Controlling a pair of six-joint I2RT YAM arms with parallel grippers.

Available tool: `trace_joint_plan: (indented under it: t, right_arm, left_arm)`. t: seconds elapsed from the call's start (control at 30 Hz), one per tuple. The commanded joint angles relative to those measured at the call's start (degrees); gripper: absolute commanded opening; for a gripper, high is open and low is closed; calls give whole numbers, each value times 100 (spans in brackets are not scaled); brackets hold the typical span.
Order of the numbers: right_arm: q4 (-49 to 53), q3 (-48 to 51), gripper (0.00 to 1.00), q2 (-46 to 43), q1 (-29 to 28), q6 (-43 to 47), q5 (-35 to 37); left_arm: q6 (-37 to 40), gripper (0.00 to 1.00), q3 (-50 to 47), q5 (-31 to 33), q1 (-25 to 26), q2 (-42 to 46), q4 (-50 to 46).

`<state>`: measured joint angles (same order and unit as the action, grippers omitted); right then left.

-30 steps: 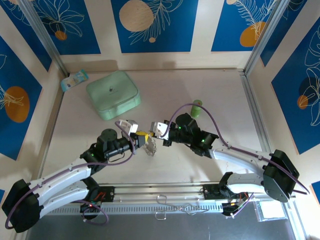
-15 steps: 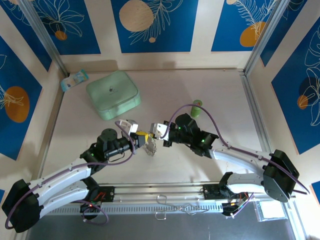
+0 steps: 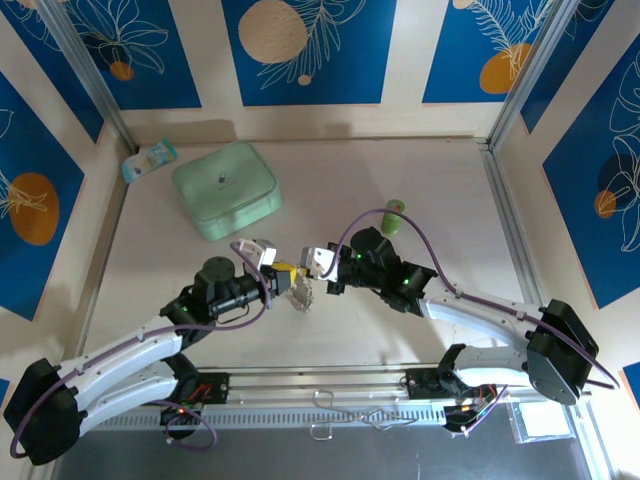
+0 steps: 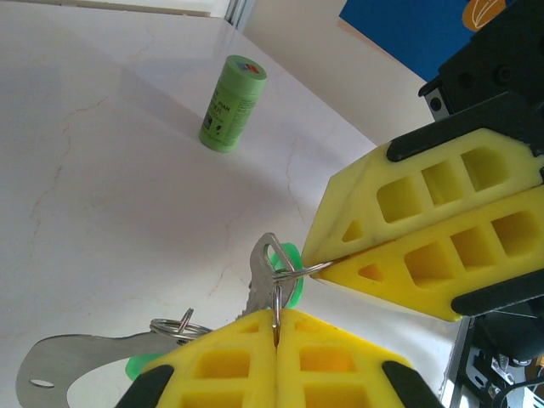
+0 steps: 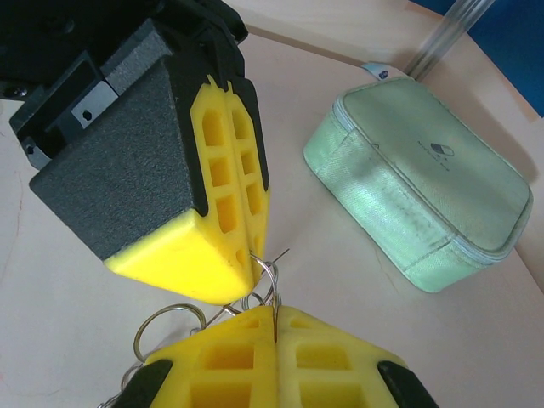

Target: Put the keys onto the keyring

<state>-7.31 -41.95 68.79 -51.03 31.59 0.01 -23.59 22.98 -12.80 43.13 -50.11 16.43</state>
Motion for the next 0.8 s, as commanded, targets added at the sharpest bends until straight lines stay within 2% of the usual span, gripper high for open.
trace_joint_plan:
  t: [0.0,0.77]
  right_arm:
    - [180,72,0,-121,-91,129,-273]
    - [541,-92,0,-119,-101,201,-646]
  left_arm:
    - [-22,0,230,93,11,-7,115]
    - [48,0,267,-47,8,-43,229]
